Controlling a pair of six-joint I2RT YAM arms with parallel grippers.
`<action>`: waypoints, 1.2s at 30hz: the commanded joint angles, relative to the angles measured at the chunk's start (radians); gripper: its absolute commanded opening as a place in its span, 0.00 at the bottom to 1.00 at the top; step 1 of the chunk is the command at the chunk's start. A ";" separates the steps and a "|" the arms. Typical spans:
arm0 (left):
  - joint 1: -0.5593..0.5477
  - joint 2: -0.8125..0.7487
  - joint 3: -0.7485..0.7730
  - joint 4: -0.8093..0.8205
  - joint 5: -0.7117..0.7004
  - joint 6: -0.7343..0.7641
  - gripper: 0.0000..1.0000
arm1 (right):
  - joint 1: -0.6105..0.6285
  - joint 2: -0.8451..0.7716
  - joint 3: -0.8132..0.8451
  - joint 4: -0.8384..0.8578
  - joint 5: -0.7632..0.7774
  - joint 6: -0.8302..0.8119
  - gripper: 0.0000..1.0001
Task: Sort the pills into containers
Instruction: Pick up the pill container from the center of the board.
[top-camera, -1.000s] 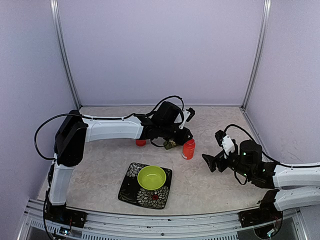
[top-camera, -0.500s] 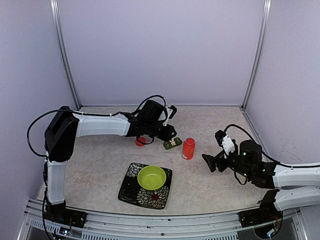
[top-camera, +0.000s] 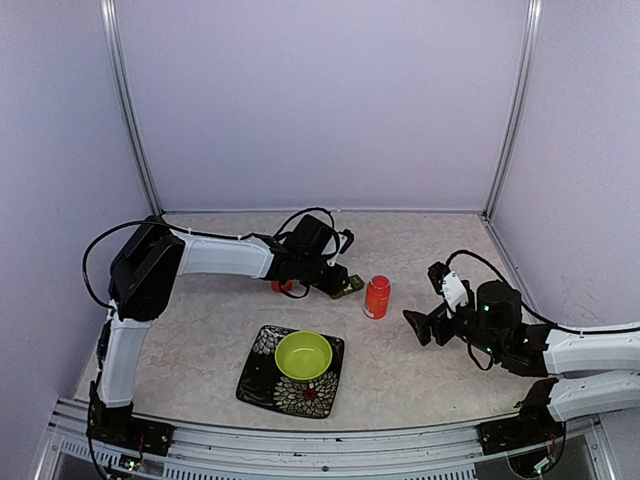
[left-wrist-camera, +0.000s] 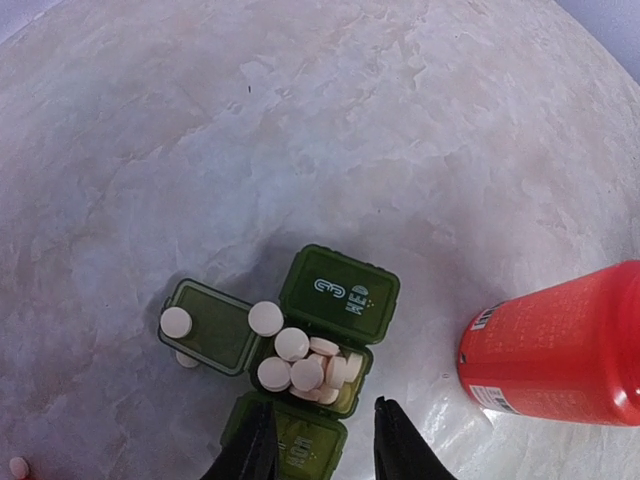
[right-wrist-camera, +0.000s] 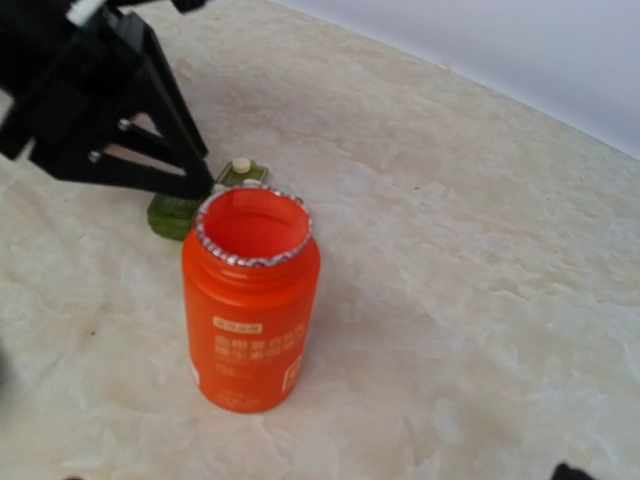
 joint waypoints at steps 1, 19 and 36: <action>0.006 0.035 0.070 -0.015 0.009 0.031 0.34 | -0.004 0.006 -0.001 0.030 -0.007 0.011 1.00; 0.010 0.108 0.143 -0.056 -0.006 0.071 0.33 | -0.004 0.014 -0.001 0.035 -0.009 0.009 1.00; 0.018 0.132 0.144 -0.056 0.015 0.064 0.27 | -0.004 -0.001 -0.003 0.029 -0.008 0.013 1.00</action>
